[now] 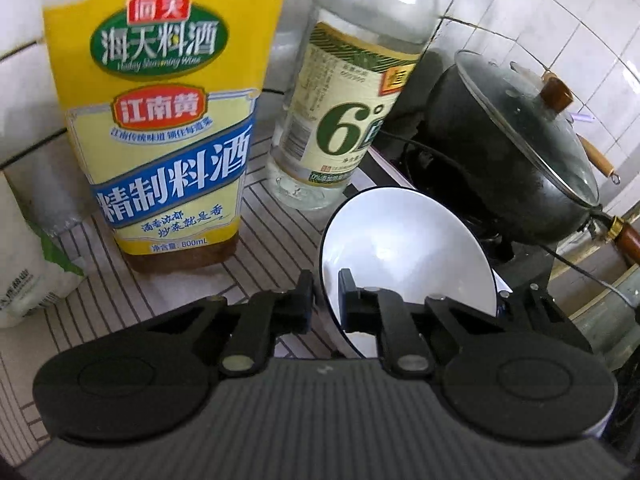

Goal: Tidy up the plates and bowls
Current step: 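Carry the second bowl with the left tool onto the first bowl, then lower the second bowl into the first and open the left tool, then grasp the rim of the nested bowl stack with the left tool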

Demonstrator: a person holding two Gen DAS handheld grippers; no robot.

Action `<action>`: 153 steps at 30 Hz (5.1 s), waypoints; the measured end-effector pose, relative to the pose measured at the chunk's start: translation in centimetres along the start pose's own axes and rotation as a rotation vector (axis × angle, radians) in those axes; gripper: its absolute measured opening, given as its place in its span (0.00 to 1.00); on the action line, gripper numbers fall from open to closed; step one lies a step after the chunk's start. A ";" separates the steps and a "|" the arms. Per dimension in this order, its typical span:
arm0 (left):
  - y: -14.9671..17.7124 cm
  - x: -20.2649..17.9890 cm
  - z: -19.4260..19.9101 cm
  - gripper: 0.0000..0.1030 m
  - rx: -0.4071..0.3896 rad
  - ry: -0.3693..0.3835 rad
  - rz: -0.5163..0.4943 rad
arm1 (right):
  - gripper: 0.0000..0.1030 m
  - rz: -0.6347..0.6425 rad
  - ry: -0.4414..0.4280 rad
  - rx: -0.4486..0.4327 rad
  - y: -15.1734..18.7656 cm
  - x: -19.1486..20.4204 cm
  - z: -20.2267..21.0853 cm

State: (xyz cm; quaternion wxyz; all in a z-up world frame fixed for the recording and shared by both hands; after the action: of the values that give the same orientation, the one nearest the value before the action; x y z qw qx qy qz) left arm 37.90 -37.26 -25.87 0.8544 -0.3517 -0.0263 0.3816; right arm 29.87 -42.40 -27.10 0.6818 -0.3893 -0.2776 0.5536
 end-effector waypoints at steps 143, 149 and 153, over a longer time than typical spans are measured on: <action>17.7 0.3 23.5 0.42 -0.002 -0.291 0.155 | 0.97 0.137 -0.356 -0.027 5.3 13.4 21.4; 18.7 0.8 25.1 0.43 -0.007 -0.248 0.208 | 0.97 0.073 -0.358 -0.049 6.0 12.5 23.6; 19.7 1.7 25.3 0.45 -0.036 -0.203 0.283 | 0.98 0.025 -0.358 -0.070 8.0 12.4 24.2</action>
State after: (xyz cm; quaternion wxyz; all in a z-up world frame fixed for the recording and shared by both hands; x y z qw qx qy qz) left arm 18.69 -12.33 -19.46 0.7787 -0.3267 -0.0695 0.5311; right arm 8.88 -24.33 -21.29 0.6008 -0.3114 -0.4088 0.6123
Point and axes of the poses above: each gripper's, at about its wrist camera, not at the fingertips, and z roughly against the way its jaws point, x to its left, y to its underside, the point moved 9 cm from there along -z, roughly the way its jaws point, and after that the axes turned 2 degrees about -y, right-handed, at the moved point
